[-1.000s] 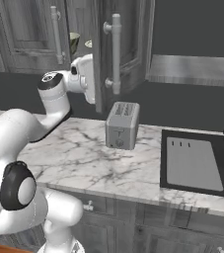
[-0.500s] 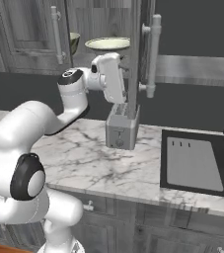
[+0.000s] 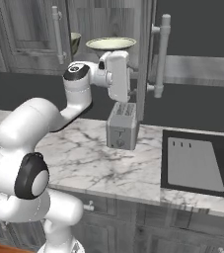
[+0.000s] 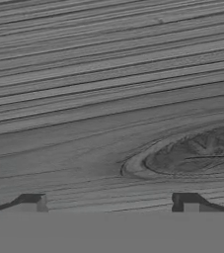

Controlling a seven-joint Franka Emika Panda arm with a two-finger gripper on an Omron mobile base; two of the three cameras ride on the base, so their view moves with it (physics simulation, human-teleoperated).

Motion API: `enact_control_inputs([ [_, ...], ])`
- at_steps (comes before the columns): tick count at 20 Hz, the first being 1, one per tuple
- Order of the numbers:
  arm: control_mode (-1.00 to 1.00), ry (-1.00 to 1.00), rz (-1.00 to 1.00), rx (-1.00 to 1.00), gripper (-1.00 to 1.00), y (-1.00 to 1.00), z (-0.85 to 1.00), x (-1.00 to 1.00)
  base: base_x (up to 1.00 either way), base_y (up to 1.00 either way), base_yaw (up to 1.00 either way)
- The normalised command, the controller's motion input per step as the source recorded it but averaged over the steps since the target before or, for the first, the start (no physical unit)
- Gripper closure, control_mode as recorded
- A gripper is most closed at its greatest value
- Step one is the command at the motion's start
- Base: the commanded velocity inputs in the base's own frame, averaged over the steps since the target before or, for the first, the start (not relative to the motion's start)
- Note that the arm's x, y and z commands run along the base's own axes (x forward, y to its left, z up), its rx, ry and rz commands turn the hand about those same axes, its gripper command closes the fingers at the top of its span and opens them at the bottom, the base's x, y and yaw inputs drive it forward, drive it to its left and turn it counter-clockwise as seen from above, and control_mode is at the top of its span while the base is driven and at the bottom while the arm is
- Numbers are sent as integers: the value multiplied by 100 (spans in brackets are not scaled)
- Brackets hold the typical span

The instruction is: Move the bowls from the cabinet to the plates on the dining table.

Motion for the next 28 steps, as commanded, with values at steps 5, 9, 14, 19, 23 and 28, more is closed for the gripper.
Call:
enact_control_inputs([
  [5,-100,-17,2,6,-100,-3,-1,-2,0,0,0],
  [9,-100,-24,4,0,-100,81,-4,-17,0,0,0],
  [14,-100,-23,7,0,-100,94,-7,-19,0,0,0],
  [19,-100,-22,11,5,-100,75,-4,-21,0,0,0],
  [23,-100,-17,14,18,-100,46,0,-17,0,0,0],
  [28,-100,-8,20,26,-100,28,3,-1,0,0,0],
])
